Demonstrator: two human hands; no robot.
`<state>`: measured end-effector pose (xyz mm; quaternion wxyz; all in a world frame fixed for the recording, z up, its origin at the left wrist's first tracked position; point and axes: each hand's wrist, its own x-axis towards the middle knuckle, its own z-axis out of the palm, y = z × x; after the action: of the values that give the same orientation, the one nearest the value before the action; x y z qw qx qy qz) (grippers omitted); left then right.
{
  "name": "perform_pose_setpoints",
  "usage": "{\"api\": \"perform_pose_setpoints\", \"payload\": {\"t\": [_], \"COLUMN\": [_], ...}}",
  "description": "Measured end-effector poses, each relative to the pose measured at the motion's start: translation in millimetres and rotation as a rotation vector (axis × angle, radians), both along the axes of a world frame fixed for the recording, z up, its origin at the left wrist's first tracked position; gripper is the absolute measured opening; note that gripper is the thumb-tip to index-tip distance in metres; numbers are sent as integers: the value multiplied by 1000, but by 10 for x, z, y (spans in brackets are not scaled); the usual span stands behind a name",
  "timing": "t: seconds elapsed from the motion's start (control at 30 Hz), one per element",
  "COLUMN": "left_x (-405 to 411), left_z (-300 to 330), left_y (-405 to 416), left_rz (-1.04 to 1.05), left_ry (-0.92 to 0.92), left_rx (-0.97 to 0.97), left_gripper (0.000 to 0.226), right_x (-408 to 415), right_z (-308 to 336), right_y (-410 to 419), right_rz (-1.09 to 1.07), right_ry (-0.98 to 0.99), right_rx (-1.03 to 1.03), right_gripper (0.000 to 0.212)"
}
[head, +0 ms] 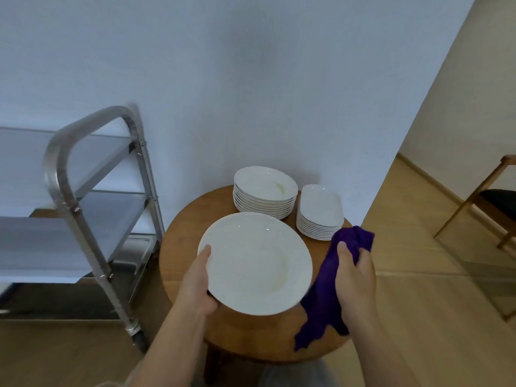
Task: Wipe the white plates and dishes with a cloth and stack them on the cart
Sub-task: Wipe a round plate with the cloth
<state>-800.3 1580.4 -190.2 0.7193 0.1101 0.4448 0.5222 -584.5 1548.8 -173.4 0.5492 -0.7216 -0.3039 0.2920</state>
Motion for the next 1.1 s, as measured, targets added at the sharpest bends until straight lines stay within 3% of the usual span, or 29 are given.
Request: {"api": "perform_pose_setpoints", "payload": {"t": [0.07, 0.13, 0.23, 0.3, 0.37, 0.43, 0.53, 0.6, 0.7, 0.77, 0.87, 0.97, 1.1], "left_x": [61, 126, 234, 321, 376, 389, 343, 331, 340, 327, 289, 226, 110], "left_z": [-40, -51, -52, -38, -57, -85, -99, -110, -114, -100, -79, -81, -91], "left_y": [-14, -26, -45, -70, -87, -82, -75, -75, -68, -19, 43, 63, 89], "left_rz": [52, 81, 99, 91, 100, 114, 87, 16, -61, -40, 22, 95, 107], "left_ry": [19, 8, 2, 4, 33, 76, 97, 103, 78, 107, 100, -26, -53], "left_rx": [31, 65, 125, 166, 163, 148, 139, 141, 160, 205, 270, 265, 257], "left_gripper": [16, 19, 22, 23, 24, 25, 24, 29, 36, 42, 43, 36, 34], "right_x": [-9, -82, -272, -385, -463, -501, -527, -606, -802, -920, -1117, -1280, -1030], "right_z": [106, 163, 109, 10, -77, -144, -153, -131, -116, -120, -161, -226, -215], "right_y": [-12, 18, 159, 269, 360, 447, 602, 689, 760, 751, 619, 441, 285], "right_rz": [26, 156, 364, 362, 290, 245, 252, 324, 459, 537, 680, 759, 942], "right_ry": [-310, -546, -708, -972, -1126, -1101, -884, -827, -902, -936, -743, -638, -684], "right_rx": [133, 116, -137, -302, -335, -263, -94, -15, 47, 106, 197, 253, 229], "right_gripper": [18, 18, 38, 49, 44, 37, 28, 26, 26, 26, 22, 18, 28]}}
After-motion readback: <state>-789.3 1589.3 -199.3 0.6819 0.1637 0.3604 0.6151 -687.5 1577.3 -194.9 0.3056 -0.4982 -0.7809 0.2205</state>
